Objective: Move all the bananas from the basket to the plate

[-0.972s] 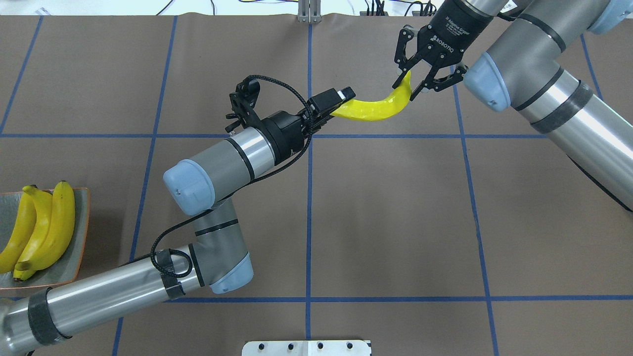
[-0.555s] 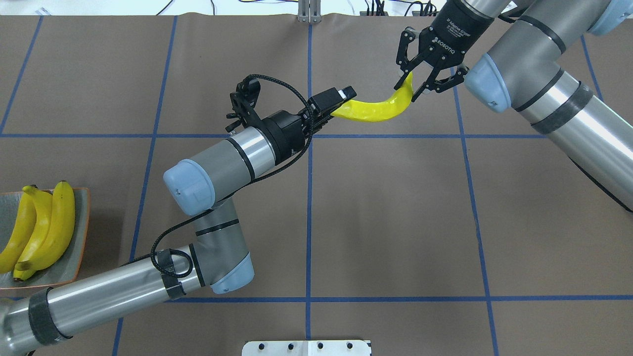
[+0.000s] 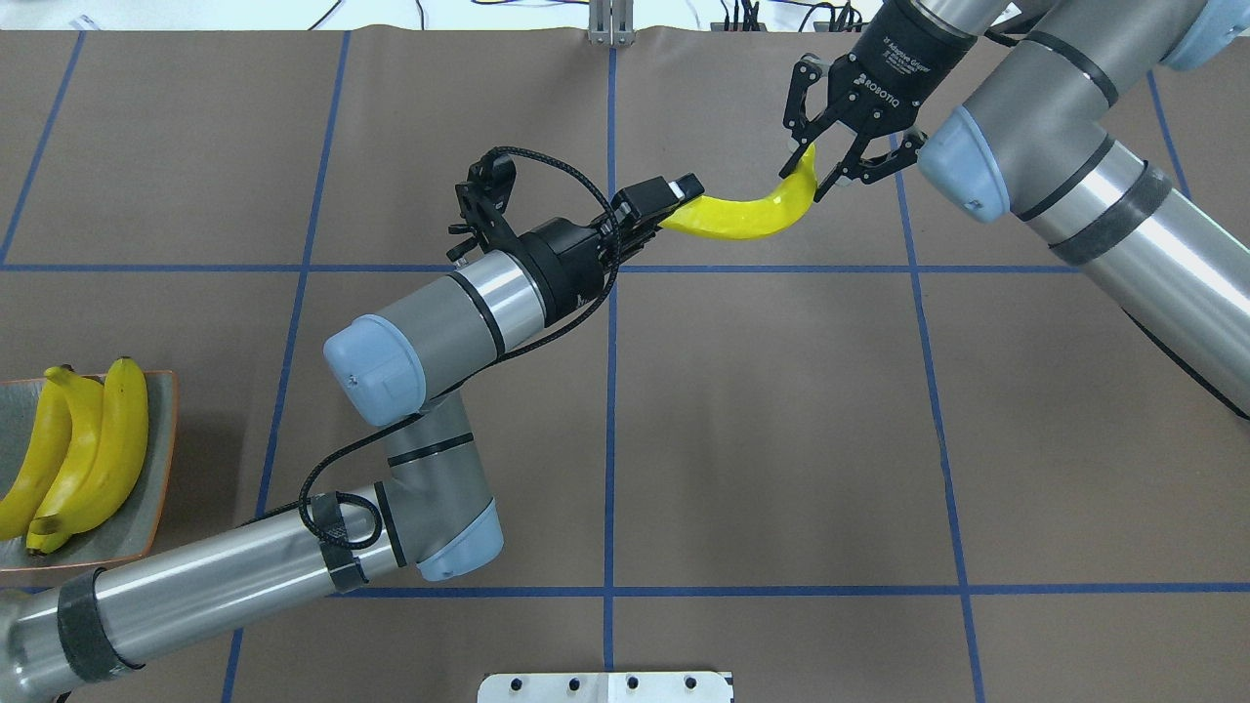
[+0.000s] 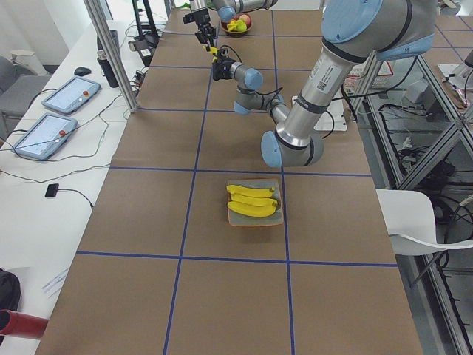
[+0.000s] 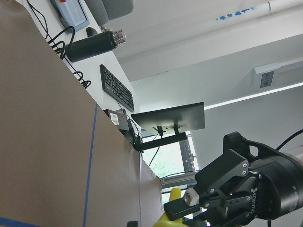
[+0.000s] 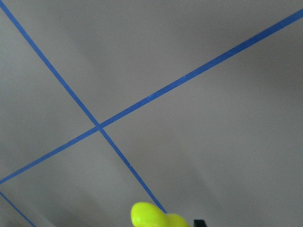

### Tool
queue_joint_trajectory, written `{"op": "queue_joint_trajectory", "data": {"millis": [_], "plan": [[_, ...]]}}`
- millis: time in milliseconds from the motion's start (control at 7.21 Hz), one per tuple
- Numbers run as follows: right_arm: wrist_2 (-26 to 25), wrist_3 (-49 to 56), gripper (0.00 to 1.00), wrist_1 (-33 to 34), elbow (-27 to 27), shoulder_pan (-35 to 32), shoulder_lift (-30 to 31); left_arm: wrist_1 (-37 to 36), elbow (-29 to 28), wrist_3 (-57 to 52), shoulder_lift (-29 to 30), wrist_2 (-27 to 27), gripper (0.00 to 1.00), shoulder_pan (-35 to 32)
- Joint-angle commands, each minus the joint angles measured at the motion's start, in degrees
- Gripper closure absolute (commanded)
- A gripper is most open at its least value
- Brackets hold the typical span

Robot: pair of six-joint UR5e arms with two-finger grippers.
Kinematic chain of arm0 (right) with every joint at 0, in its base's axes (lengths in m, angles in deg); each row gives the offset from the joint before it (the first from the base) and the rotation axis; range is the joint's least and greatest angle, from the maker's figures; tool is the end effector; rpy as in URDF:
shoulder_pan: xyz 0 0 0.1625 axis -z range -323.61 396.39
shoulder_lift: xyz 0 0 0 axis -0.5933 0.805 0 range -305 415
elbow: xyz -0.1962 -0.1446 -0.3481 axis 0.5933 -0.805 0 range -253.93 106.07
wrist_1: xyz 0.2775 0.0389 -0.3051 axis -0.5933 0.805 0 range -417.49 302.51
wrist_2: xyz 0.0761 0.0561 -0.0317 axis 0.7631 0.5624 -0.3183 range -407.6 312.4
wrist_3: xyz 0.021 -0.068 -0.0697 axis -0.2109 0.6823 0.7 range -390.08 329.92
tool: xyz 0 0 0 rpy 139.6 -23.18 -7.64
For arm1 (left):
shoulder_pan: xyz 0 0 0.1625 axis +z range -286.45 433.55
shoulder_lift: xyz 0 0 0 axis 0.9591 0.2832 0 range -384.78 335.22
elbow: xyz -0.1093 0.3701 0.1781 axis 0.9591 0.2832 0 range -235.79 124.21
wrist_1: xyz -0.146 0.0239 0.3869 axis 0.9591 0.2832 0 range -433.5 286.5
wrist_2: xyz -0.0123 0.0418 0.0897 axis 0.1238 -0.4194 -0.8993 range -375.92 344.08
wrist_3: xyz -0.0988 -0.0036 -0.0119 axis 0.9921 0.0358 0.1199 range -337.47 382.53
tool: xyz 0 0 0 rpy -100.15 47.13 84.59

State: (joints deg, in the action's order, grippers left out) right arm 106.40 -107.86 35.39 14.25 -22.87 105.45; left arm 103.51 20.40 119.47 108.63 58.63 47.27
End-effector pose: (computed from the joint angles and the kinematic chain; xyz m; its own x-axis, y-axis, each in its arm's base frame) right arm -0.3138 -0.6133 0.2290 0.4341 0.5485 0.7146 -0.0230 0.7998 -0.5998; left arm 0.5337 -0.4418 0.1454 -0.4761 0.1050 -0.8731 0.5871 0.7771 -0.2267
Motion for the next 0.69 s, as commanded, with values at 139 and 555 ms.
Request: {"op": "queue_joint_trajectory", "data": {"millis": [139,555], "plan": [[0.08,0.0,0.84,0.01,0.06,-0.06,0.0,0.0,0.0,2.1,-0.08,0.33,1.0,0.0],[-0.01,-0.18,0.0,-2.8,0.32,-0.06,0.61,0.0,0.0,2.2,-0.08,0.59,1.0,-0.09]]}}
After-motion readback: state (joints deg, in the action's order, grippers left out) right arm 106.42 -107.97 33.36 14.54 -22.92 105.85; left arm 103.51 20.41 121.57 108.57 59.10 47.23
